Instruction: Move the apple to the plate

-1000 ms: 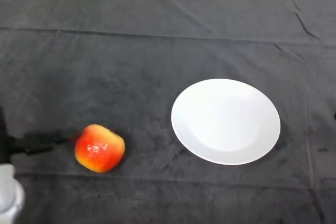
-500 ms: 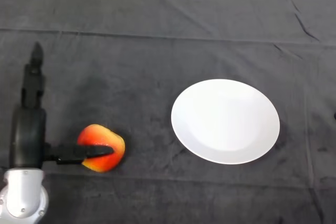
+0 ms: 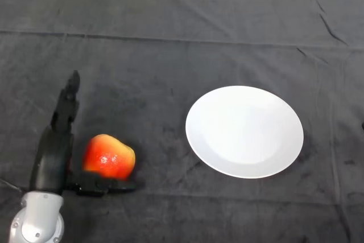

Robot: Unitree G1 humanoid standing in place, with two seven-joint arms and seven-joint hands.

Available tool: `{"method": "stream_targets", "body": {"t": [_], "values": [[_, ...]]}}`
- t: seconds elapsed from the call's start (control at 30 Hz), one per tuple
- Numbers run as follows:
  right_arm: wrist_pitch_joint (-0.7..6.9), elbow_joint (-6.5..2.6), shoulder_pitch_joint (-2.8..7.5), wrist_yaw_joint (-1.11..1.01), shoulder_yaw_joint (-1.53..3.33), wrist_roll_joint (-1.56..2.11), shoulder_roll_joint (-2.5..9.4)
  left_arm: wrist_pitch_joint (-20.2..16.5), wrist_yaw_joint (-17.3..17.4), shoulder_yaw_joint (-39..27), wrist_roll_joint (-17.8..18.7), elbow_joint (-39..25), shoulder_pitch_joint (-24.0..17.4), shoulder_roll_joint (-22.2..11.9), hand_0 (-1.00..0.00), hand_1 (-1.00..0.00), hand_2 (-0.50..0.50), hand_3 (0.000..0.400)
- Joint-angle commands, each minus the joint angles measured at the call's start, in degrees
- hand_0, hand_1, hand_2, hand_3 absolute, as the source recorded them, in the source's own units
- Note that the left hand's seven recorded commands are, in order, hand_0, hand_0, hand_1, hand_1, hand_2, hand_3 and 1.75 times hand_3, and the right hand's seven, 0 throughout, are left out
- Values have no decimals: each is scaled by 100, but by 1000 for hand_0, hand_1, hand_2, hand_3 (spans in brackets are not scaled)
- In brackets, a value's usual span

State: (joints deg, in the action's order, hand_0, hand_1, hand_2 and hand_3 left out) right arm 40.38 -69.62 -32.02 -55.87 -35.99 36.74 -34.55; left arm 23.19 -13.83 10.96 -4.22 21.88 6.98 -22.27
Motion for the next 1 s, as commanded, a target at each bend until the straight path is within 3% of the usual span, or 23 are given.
{"method": "stream_targets", "body": {"t": [0.03, 0.07, 0.1, 0.13, 0.53, 1.0], "values": [[-3, 157, 117, 68, -141, -34, -55, -103, 76, 75, -39, 269, 42, -40, 0, 0, 0, 0], [-3, 158, 117, 68, -141, -34, -55, -104, 94, 80, -36, 313, 58, -48, -388, -63, -163, 155], [-3, 158, 117, 69, -141, -33, -55, -105, 115, 84, -34, 366, 78, -60, -1000, -722, -139, 400], [-2, 159, 118, 70, -141, -32, -55, -107, 129, 85, -32, 401, 92, -69, -1000, -1000, 0, 400], [2, 164, 119, 77, -142, -25, -54, -221, 211, -8, -62, 442, 210, -235, -1000, -1000, 0, 400], [4, 173, 123, 85, -141, -18, -50, -907, 61, -121, -344, -385, 584, -253, -1000, -1000, 0, 400]]}}
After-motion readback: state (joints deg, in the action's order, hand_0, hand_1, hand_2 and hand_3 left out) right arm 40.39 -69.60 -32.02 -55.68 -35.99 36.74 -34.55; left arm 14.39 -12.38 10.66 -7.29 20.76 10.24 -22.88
